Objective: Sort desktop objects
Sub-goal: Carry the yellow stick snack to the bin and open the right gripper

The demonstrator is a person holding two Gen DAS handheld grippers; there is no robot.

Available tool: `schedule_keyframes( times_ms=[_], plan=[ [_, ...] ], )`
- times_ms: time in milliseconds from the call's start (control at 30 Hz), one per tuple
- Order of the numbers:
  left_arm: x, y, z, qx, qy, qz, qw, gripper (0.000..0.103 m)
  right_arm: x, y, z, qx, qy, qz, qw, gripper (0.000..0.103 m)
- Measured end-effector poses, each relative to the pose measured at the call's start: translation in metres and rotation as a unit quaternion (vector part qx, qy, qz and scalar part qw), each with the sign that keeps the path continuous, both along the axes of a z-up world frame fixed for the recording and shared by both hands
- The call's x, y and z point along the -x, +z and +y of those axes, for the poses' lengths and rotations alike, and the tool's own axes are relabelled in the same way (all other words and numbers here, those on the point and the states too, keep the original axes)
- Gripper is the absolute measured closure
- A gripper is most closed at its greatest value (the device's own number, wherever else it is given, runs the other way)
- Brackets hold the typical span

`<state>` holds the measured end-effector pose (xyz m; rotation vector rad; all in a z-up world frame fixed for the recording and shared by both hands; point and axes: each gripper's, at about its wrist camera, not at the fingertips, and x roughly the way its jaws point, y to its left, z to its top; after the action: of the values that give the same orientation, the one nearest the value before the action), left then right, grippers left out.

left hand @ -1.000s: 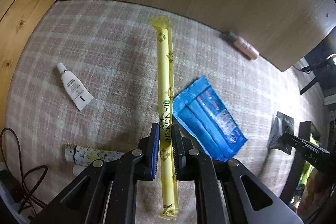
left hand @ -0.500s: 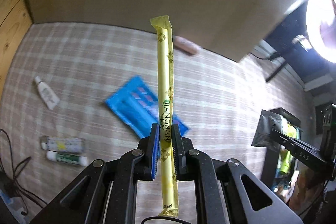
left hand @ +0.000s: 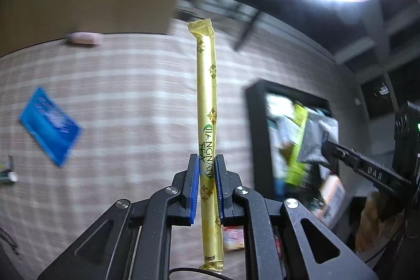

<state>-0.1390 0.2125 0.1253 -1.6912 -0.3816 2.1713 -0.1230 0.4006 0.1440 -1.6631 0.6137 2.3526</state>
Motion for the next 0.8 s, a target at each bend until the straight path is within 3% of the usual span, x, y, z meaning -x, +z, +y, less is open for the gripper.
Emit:
schedule_keyframes(
  times_ms=[200,533,800],
  plan=[
    [-0.030,0.015,0.083,-0.012,-0.067,0.003,0.9977,0.092,-0.045,0.015,0.051,-0.017,-0.029,-0.002,0.999,0.097],
    [-0.045,0.034,0.199,-0.010,-0.145,0.019,0.9892,0.092,-0.107,0.026,0.128,-0.030,-0.073,-0.011,0.997,0.097],
    [-0.040,0.041,0.241,0.009,-0.162,0.032,0.9862,0.092,-0.124,0.023,0.160,-0.024,-0.089,-0.009,0.996,0.097]
  ],
)
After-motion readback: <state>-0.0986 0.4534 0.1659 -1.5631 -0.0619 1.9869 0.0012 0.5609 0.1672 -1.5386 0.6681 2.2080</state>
